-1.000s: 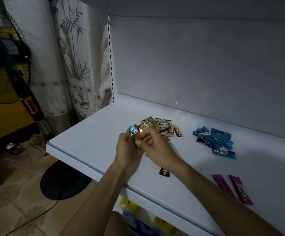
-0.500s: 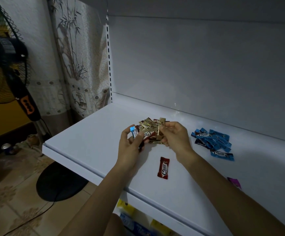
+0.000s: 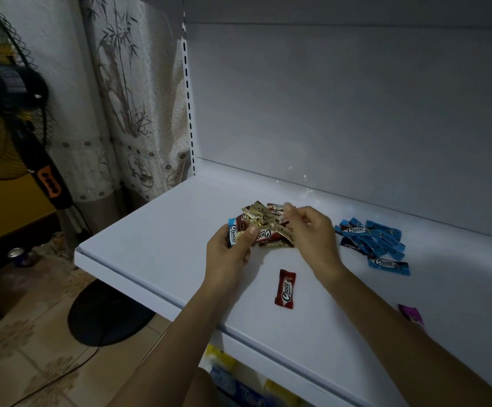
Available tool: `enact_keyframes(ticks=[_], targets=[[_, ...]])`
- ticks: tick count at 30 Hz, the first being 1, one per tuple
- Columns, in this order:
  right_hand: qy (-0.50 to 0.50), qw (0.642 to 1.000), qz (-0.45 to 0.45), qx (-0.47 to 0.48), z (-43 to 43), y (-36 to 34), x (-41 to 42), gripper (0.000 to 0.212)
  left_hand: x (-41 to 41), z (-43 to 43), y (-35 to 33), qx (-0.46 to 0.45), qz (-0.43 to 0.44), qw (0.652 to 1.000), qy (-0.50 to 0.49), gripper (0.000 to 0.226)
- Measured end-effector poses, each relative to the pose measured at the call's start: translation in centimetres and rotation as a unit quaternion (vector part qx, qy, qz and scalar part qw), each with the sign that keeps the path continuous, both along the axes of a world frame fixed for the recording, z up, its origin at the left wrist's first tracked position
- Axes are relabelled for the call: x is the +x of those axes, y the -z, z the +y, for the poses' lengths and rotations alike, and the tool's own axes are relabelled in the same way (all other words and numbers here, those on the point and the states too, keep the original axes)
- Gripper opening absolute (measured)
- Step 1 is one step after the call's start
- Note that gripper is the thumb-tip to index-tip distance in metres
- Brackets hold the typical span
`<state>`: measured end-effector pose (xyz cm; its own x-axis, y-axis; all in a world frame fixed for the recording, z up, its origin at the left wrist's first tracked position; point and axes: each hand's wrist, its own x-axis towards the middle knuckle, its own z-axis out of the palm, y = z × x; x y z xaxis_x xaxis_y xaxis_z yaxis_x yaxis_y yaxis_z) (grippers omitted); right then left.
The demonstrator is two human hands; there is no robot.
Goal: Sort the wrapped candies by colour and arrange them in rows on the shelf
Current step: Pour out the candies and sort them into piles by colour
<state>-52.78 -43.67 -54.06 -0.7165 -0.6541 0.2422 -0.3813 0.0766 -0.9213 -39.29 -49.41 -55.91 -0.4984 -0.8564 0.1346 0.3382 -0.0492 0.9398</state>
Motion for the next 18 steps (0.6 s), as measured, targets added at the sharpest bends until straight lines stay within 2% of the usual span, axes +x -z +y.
enact_keyframes(ticks=[2,4,7,10,12,15,18], targets=[[-0.096,0.993,-0.072,0.02,1.4,-0.9,1.5,0.022,0.0,0.1,0.1,-0.032,-0.013,0.999,0.007,0.012],[-0.151,0.984,-0.081,0.04,2.3,-0.3,2.3,0.016,0.1,0.2,0.3,-0.064,-0.032,0.997,0.023,0.011],[-0.111,0.986,-0.128,0.003,2.8,1.2,1.5,0.012,0.2,0.3,0.4,-0.084,-0.065,0.994,0.031,0.011],[-0.041,0.978,-0.196,-0.065,3.1,1.9,0.1,0.008,0.3,0.1,0.6,-0.06,-0.068,0.996,0.026,0.017],[0.004,0.982,-0.166,-0.089,3.2,2.1,-0.5,0.01,0.2,0.1,0.3,-0.044,-0.062,0.997,0.034,0.02],[0.063,0.992,-0.057,-0.089,2.8,1.9,-1.3,0.014,0.1,0.3,-0.1,-0.028,-0.021,0.998,0.057,0.029],[0.11,0.984,0.125,-0.061,1.7,1.2,-1.8,0.017,0.0,0.2,-0.1,-0.021,-0.009,0.998,0.056,0.028]])
